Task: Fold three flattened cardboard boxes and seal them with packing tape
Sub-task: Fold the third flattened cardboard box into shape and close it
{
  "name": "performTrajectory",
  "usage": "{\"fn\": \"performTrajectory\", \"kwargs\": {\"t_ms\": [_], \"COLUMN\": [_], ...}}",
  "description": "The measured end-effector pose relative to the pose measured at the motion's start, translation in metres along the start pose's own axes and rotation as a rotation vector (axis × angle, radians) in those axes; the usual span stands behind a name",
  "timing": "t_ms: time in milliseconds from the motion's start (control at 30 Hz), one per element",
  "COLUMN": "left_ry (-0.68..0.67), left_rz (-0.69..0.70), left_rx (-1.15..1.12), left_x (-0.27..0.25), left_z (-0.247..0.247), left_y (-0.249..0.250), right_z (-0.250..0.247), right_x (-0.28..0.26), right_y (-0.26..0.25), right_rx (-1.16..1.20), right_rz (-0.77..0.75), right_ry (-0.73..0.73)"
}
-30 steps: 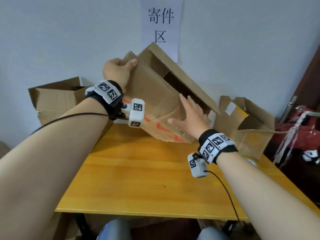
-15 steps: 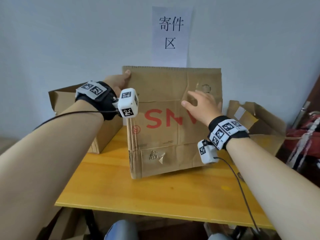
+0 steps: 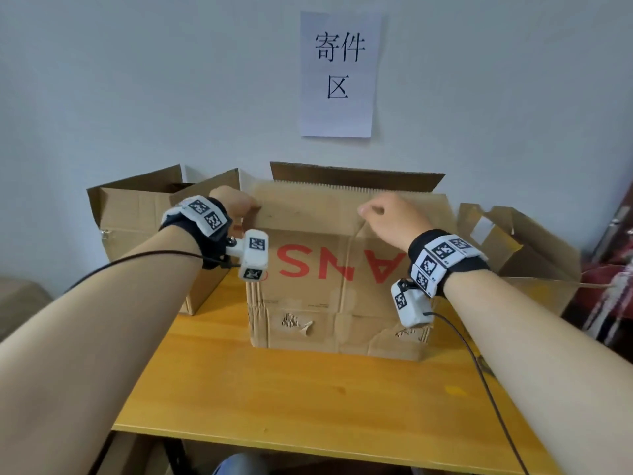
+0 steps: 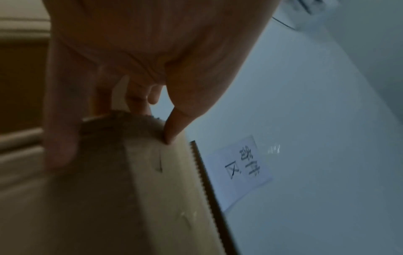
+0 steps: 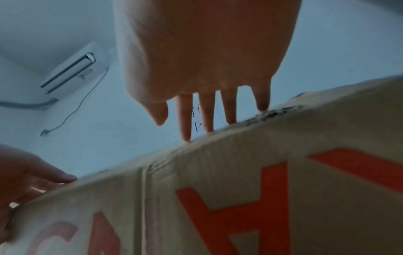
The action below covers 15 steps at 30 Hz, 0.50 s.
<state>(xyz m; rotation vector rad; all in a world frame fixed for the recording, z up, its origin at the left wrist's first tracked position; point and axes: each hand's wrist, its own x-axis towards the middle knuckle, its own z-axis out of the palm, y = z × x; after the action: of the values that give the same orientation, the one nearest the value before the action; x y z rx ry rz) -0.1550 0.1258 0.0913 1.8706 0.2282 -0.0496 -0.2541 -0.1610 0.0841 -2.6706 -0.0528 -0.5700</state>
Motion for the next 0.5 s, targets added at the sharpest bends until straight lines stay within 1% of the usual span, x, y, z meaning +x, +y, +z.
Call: {"fn": "performTrajectory", "kwargs": {"t_ms": [33, 67, 133, 167, 233, 267, 300, 400, 467, 500], "left_ry": [0.041, 0.084, 0.132, 0.159, 0.254, 0.293, 0.303, 0.214, 0.121, 0.069], "left_rz": [0.030, 0.050, 0.070, 0.080, 0.145, 0.213, 0.296, 0.571, 0.684, 0.701], "left_rx": [0.049, 0.060, 0.085, 0.140, 0.311, 0.362, 0.390, 0.411, 0.488, 0.551], "left_x": [0.000, 0.007, 0.007, 0.006, 0.004, 0.003, 0.002, 0.003, 0.004, 0.007], "left_z": [0.002, 0.003, 0.009, 0.012, 0.020, 0.026, 0.032, 0.050, 0.061, 0.064], "left_y": [0.000, -0.001, 0.004, 0.009, 0.022, 0.029, 0.038, 0.059, 0.070, 0.074], "right_z": [0.005, 0.011, 0.021, 0.024, 0.022, 0.018, 0.015, 0.011, 0.014, 0.016], "right_x": [-0.001, -0.005, -0.006, -0.003, 0.009, 0.016, 0.022, 0.032, 0.034, 0.035], "right_y": [0.002, 0.004, 0.012, 0.017, 0.023, 0.025, 0.028, 0.039, 0.045, 0.047], "right_rx": [0.010, -0.031, -0.160, -0.176, -0.110, -0.055, 0.004, 0.093, 0.096, 0.099], "right_rz": [0.011, 0.019, 0.017, 0.018, 0.024, 0.025, 0.027, 0.040, 0.037, 0.029], "right_ry": [-0.056, -0.092, -0.077, -0.067, -0.094, -0.120, -0.144, -0.196, -0.193, -0.185]}}
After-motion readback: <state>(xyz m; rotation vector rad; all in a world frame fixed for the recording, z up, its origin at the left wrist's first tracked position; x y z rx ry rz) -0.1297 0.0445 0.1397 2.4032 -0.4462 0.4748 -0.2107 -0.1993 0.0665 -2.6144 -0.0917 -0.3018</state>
